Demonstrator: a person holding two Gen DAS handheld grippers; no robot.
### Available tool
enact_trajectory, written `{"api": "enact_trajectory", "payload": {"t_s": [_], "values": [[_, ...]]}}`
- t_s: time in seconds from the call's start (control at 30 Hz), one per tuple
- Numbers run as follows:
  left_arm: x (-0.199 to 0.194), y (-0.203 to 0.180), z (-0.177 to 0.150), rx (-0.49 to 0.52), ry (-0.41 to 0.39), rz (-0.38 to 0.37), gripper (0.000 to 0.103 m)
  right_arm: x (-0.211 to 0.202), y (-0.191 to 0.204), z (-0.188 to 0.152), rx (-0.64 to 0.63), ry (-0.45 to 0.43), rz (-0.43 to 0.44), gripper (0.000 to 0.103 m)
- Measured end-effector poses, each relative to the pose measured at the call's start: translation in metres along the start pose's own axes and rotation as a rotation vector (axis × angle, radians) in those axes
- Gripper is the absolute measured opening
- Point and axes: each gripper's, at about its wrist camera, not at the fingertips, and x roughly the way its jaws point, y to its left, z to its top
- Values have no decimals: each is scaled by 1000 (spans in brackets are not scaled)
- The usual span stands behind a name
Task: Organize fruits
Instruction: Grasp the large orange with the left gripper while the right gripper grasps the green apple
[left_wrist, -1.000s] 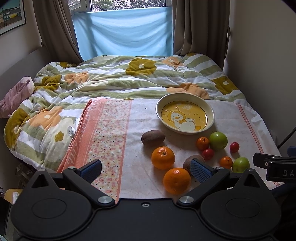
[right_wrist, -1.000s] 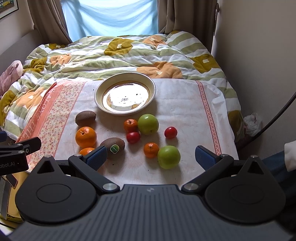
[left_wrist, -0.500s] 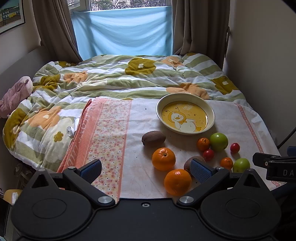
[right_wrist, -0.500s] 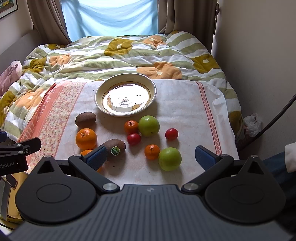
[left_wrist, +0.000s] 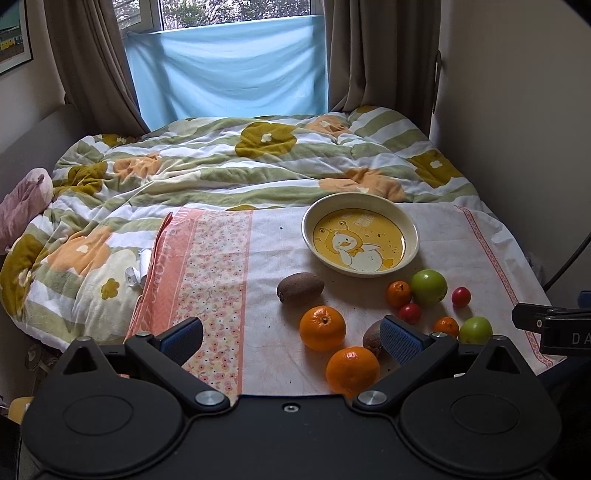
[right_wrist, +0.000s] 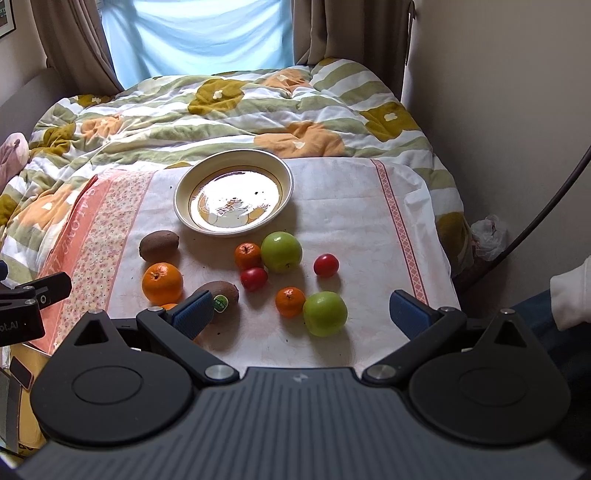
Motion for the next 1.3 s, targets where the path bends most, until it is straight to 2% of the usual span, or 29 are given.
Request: {"api": "enact_trajectory", "payload": {"t_s": [0.1,0.27,0.67,1.0,1.1,1.13,1.23,1.3], "values": [[10,-5,-4,10,17,-21,103,7,-6,-4,-16,4,-11,103],[36,-21,-19,17,74,-40,103,35,-22,-11,-37,44,17,103],[110,-56,-39,-39,206,33,100,117,-47,-22,-114,142,140,103],[149,-65,-54,-93,278,61,89,161,-50,-24,-172,196,199,103],[154,-64,-56,-108,285,47,82,169,-51,-23,-173,209,209,103],[155,-64,-56,-111,287,42,77,171,-50,-23,-178,213,213,103],[158,-62,-58,-126,290,17,68,175,-48,-23,-192,219,214,103],[158,-62,-59,-134,285,18,67,177,-47,-24,-191,223,216,103]]}}
